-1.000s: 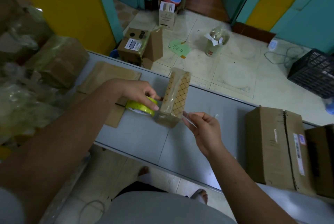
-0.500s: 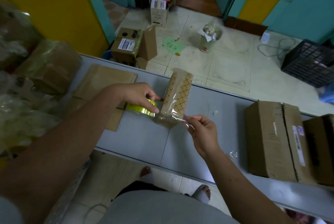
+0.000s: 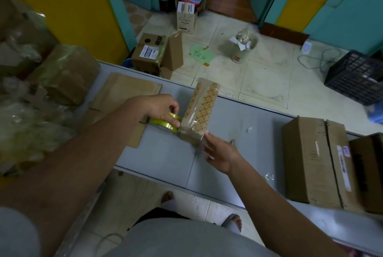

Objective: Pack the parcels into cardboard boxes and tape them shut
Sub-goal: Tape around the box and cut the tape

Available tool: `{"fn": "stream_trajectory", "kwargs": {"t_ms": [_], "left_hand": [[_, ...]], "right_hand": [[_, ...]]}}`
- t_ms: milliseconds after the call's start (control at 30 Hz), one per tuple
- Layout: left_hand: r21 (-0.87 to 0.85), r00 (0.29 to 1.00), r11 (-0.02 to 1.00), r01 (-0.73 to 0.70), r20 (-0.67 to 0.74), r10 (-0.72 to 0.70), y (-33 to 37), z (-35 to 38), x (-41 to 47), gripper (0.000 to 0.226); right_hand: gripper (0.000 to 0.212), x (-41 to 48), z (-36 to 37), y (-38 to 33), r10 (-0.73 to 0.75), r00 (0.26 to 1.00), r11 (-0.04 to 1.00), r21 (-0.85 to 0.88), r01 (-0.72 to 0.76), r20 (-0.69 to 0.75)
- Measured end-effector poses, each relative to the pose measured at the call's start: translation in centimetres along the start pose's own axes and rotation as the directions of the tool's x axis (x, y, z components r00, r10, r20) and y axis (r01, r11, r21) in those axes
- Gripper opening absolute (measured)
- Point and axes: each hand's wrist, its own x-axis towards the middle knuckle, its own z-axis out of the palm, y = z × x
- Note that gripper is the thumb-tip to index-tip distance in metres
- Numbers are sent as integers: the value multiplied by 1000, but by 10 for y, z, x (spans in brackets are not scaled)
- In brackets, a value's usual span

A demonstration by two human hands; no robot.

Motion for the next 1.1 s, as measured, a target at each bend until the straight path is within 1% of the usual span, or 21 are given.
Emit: {"fn": "stream_trajectory", "kwargs": {"t_ms": [33,100,133,200,233,267,333,367,400,433,467,567,633,667,700,733,800,867,933,1000,1100], "left_hand": [[-28,1000,1000,-5,-17,5,0,1,0,31],[-96,999,995,-21,-50,16,3,6,0,32],[-125,998,992,-33,-65,25,5,9,0,33],[-159,996,986,-47,-88,33,11,17,1,35],[-176,996,983,-48,-88,33,15,21,2,37],[-200,996,979,-46,-81,31,19,26,2,39],[-261,997,964,-44,-73,26,24,37,4,46],[-290,997,956,-42,-81,19,26,44,4,50],[-322,995,946,-40,-95,9,29,50,5,52],[-361,994,932,-37,-110,-4,32,57,6,51],[-403,992,915,-40,-126,-12,36,63,7,49],[-488,978,869,-79,-206,-26,47,80,13,44],[-517,961,849,-112,-273,-39,53,88,17,38],[-523,953,843,-123,-299,-47,55,90,18,36],[-527,947,840,-131,-316,-51,58,91,19,34],[-534,945,834,-138,-324,-50,60,92,19,33],[-558,946,816,-150,-320,-45,61,94,16,32],[-590,951,791,-160,-307,-37,58,96,10,34],[-610,951,771,-183,-310,-20,56,98,4,37],[-592,943,781,-197,-333,-14,54,101,0,41],[-558,939,811,-178,-343,-30,54,101,-3,46]], "right_hand": [[51,-1,1,0,18,1000,1000,17,-18,3],[34,-1,-1,1,1,1000,998,62,0,-23],[28,0,-3,2,-26,998,995,91,31,-53],[24,2,-6,0,-104,985,984,133,122,-137],[23,1,-6,-3,-158,968,975,125,185,-193],[21,-1,-7,-8,-231,938,962,81,260,-260],[16,-5,-8,-21,-427,831,902,-105,418,-358],[15,-7,-10,-28,-537,763,844,-237,482,-361],[17,-8,-13,-35,-637,698,764,-387,517,-326],[26,-10,-16,-42,-706,654,679,-521,518,-270],[35,-12,-19,-48,-735,641,615,-616,492,-222],[57,-15,-30,-59,-719,684,510,-762,400,-122],[61,-13,-34,-60,-717,696,356,-880,314,-42],[65,-11,-34,-59,-716,698,285,-923,260,-24],[74,-10,-32,-59,-717,696,246,-945,218,-26],[81,-9,-31,-59,-721,693,240,-948,210,-29],[84,-10,-31,-59,-717,696,282,-929,241,-37],[79,-13,-32,-59,-702,711,326,-901,287,-28],[69,-14,-33,-58,-699,715,347,-879,327,-10],[69,-14,-32,-56,-700,714,364,-859,359,2],[68,-12,-31,-55,-692,722,372,-851,371,12]]}}
